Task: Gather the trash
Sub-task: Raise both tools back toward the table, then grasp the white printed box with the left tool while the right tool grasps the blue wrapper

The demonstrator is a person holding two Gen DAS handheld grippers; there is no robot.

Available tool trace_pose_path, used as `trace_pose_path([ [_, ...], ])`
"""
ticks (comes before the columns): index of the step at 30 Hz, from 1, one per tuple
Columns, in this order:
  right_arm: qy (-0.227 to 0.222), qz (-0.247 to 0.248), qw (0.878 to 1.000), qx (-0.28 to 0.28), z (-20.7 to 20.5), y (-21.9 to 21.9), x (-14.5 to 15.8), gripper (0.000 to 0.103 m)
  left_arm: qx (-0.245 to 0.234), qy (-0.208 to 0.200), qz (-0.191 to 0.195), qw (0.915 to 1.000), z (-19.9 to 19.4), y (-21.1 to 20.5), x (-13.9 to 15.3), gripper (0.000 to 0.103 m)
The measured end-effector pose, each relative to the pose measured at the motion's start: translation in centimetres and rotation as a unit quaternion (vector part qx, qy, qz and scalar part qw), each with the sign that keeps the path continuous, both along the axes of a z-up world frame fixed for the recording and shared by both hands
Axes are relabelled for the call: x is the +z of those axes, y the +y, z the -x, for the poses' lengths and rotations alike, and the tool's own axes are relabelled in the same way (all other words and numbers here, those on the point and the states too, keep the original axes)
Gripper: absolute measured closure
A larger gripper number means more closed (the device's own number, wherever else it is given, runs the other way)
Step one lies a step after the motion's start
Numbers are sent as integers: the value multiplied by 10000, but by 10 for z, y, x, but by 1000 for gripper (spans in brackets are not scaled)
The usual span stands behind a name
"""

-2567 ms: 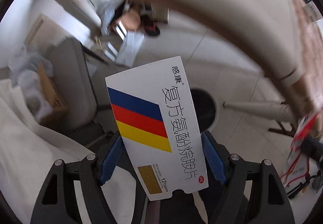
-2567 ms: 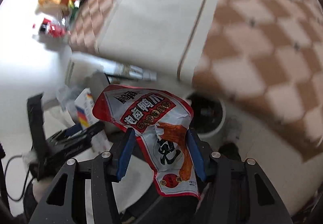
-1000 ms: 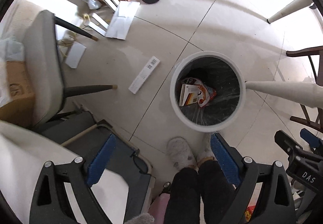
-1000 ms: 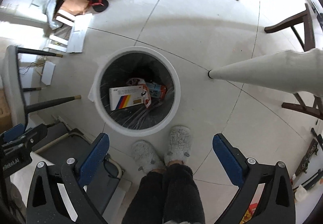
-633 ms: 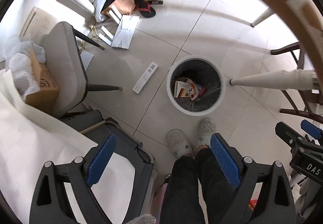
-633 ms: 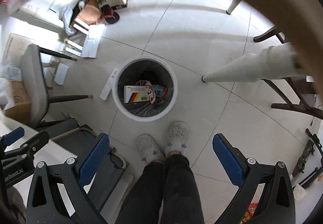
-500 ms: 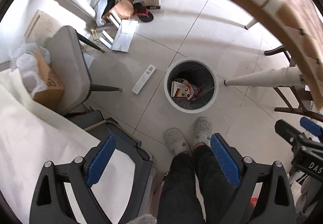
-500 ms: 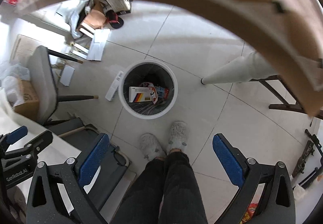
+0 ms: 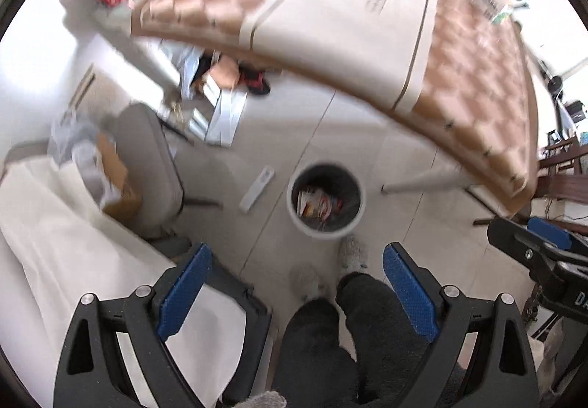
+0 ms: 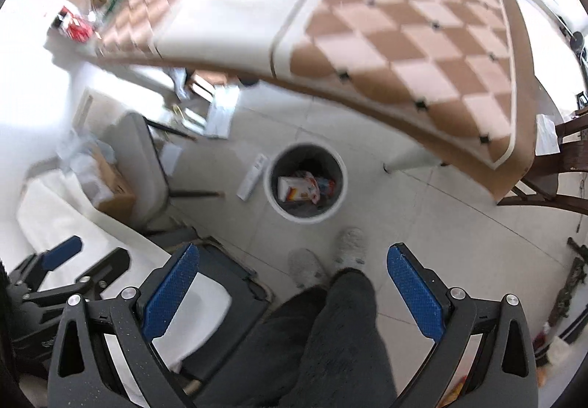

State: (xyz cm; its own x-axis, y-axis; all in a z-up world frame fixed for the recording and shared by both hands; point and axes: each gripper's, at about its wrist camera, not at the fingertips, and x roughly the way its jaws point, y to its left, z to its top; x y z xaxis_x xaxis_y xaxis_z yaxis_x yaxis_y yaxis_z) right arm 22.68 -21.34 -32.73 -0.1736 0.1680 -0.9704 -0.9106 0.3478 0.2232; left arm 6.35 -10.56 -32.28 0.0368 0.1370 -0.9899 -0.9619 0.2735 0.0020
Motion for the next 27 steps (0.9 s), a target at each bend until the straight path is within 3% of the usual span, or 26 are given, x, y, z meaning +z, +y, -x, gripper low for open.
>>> trace_pose_path([
  [7,66,-664,9964,-519,-51,48,69,0,76,-294,-555,9980,-40,74,52,7],
  [10,163,-786,9939,-763,-89,85,80,0,381,-493,-717,9955,-60,124,64,0],
  [14,125,-862,9933,-755,-144,159,84,0,802,-527,-671,9931,-88,190,59,0],
  [18,126,-744,9940,-791,-202,250,73,0,1401,-568,-278,9881,-120,266,34,0],
  [22,32,-572,9950,-819,-257,342,48,0,2297,-867,347,9688,-139,340,-13,0],
  [27,-53,-248,9961,-844,-306,430,-3,0,3489,-1110,1146,9235,-148,411,-85,0],
])
